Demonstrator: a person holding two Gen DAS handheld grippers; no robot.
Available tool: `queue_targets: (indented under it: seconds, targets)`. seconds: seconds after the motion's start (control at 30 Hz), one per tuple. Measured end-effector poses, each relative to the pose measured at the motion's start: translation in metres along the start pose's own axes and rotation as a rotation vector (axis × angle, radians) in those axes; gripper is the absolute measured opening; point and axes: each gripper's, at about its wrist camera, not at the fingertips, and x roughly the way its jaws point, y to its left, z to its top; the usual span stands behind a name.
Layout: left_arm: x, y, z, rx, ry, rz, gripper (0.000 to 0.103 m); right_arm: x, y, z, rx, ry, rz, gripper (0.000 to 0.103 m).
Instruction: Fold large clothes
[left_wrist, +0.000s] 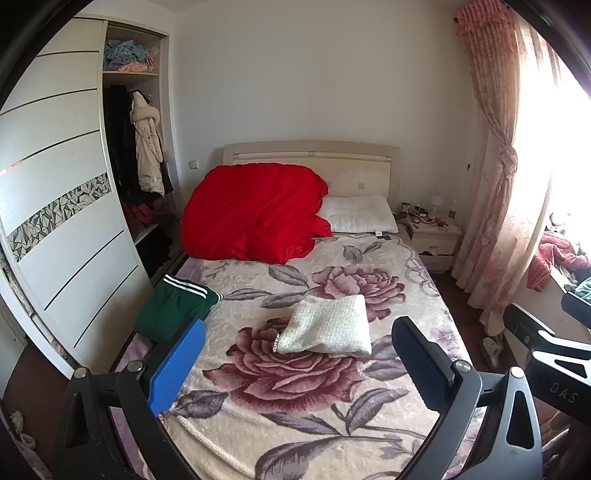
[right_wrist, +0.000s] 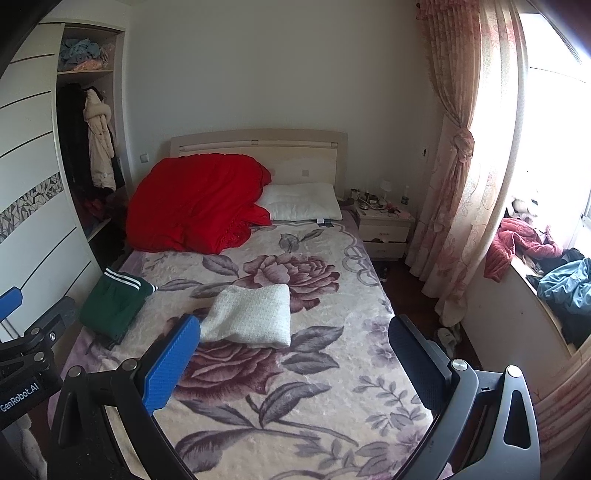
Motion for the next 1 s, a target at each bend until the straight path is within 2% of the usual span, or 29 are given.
queue_targets:
  seconds: [1.0]
  targets:
    - [-0.007,-0.003,0.002,0.0,-0.017,0.004,0.103,-0.021,0.009,-0.005,-0.005,-0.031,-0.003,0.103]
